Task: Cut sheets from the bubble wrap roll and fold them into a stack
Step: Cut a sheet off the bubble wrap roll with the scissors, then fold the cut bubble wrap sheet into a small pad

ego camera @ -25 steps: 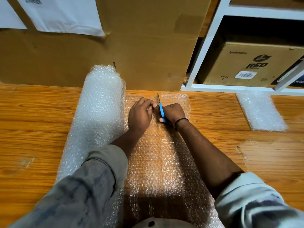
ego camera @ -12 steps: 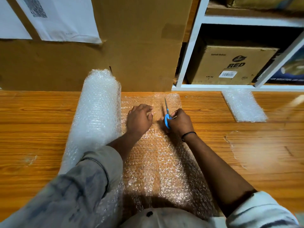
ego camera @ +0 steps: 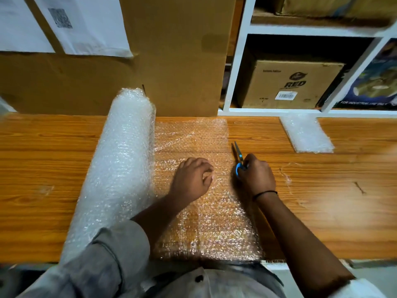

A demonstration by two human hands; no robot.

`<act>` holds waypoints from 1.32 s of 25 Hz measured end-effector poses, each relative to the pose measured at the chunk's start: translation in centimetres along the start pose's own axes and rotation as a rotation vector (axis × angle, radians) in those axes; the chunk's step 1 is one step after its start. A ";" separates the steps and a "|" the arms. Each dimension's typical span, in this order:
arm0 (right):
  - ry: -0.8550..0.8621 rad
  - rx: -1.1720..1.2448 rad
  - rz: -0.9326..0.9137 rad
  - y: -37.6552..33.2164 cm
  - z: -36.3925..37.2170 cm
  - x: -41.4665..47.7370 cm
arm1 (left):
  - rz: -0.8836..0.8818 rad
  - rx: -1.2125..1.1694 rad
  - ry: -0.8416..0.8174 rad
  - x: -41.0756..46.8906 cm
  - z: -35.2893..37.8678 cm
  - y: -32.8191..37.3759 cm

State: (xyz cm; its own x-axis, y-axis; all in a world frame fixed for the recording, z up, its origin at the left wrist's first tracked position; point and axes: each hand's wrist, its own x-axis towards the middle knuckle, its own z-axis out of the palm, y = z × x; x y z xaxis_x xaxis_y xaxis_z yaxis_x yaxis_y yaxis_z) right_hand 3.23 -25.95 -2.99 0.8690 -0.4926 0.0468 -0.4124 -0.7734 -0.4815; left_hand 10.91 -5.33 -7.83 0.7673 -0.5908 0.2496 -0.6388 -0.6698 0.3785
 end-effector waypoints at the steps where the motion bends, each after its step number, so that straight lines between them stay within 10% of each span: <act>1: 0.000 -0.030 0.000 0.7 -0.3 -0.3 | 0.003 0.010 -0.019 -0.3 0.2 0.3; 15: -0.148 -0.474 -0.078 9.0 -6.6 -4.0 | 0.120 -0.130 -0.085 -9.2 -0.8 10.9; 26: -0.128 -0.221 -0.192 11.1 -7.3 -6.6 | 0.161 -0.104 -0.300 -12.7 -0.8 12.2; 33: -0.225 0.015 -0.739 8.1 -5.9 -11.9 | 0.260 -0.153 -0.243 -11.6 -1.2 11.9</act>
State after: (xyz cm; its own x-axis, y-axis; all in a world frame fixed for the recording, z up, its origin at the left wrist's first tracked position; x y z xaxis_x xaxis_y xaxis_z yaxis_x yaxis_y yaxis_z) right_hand -12.09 -28.73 -2.29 0.9524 0.2440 0.1827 0.2991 -0.8635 -0.4062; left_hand -5.47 -5.89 -5.12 0.5334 -0.8337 0.1429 -0.7802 -0.4197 0.4639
